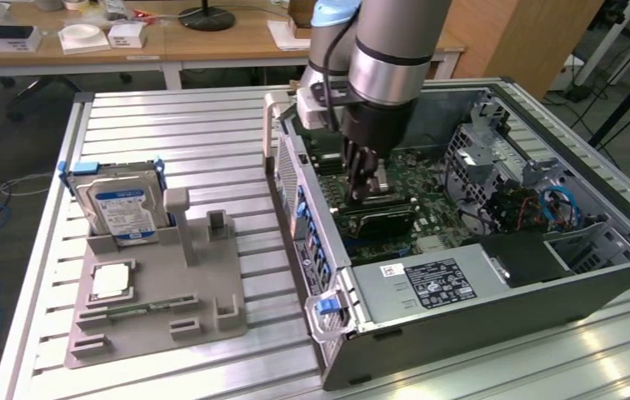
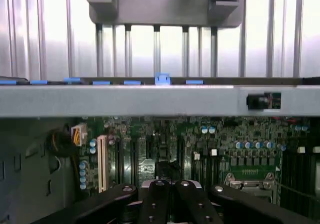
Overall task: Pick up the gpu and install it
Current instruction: 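Press down on the gpu until it lock into place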
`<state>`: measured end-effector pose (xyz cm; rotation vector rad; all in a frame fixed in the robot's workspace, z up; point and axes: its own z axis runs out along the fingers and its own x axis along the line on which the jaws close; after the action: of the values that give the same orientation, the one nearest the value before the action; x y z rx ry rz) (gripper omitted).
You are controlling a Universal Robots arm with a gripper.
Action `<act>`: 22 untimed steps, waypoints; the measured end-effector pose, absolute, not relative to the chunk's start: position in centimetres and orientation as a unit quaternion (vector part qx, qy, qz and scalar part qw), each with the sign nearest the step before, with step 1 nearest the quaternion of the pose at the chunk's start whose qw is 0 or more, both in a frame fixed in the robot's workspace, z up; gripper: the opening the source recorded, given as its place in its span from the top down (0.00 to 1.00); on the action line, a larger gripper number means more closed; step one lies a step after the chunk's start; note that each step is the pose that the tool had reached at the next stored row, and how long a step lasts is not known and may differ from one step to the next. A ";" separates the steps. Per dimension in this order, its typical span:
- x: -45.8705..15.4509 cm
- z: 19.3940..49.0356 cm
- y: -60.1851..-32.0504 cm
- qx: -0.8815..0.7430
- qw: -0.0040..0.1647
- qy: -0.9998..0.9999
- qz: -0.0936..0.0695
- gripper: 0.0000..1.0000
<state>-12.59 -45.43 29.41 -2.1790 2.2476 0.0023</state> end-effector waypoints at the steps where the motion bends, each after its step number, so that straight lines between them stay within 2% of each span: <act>1: -13.0 29.4 -45.4 -0.696 0.006 0.718 0.001 0.89; 8: -14.6 29.4 -45.4 -0.696 0.010 0.718 0.006 0.89; 14: -15.0 29.4 -45.4 -0.696 0.016 0.718 0.018 0.89; 18: -15.3 29.4 -45.4 -0.695 0.008 0.718 0.029 0.89; 22: -15.4 29.4 -45.4 -0.695 0.007 0.718 0.030 0.89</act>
<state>-15.43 -45.42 29.42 -2.1749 2.2465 0.0936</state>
